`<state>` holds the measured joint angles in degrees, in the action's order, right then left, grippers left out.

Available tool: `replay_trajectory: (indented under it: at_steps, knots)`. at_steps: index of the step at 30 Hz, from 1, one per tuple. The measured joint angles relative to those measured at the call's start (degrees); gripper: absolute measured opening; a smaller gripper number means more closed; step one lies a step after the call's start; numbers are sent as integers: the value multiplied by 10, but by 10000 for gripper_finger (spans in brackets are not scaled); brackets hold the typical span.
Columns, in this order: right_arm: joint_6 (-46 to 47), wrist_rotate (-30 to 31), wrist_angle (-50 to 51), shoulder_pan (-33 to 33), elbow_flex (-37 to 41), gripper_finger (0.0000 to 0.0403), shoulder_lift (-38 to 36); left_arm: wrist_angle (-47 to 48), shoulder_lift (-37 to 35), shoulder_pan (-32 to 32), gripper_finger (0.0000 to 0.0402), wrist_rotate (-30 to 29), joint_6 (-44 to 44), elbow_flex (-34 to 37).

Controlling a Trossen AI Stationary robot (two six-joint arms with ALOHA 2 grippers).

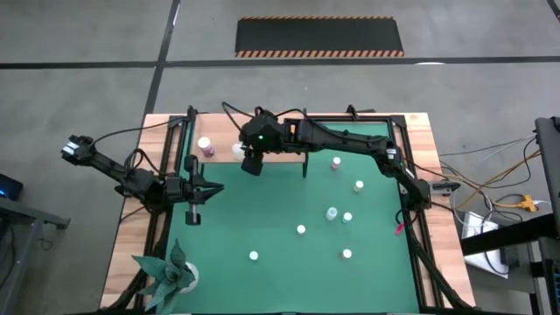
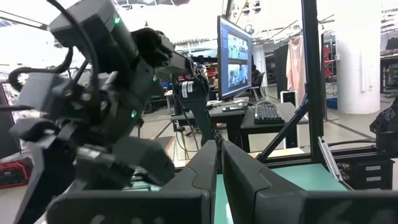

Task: Pick and place medicine bottles onto shelf by color
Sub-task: Put the left white pill bottle on the shelf

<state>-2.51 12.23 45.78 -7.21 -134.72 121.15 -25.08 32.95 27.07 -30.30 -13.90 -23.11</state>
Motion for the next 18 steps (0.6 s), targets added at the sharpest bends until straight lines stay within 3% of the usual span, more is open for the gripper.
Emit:
replay_trajectory:
  at_steps: [7, 12, 18]
  knots:
    - [-12, -23, 43, 7, 0, 78, 19, 0, 0, 0, 8, 0, 0, 0]
    - [-25, -18, 14, 9, 2, 22, 48, 0, 0, 0, 8, 0, 0, 0]
    - [-49, -17, -53, 6, 2, 9, 71, 0, 0, -1, 8, 0, 0, -1]
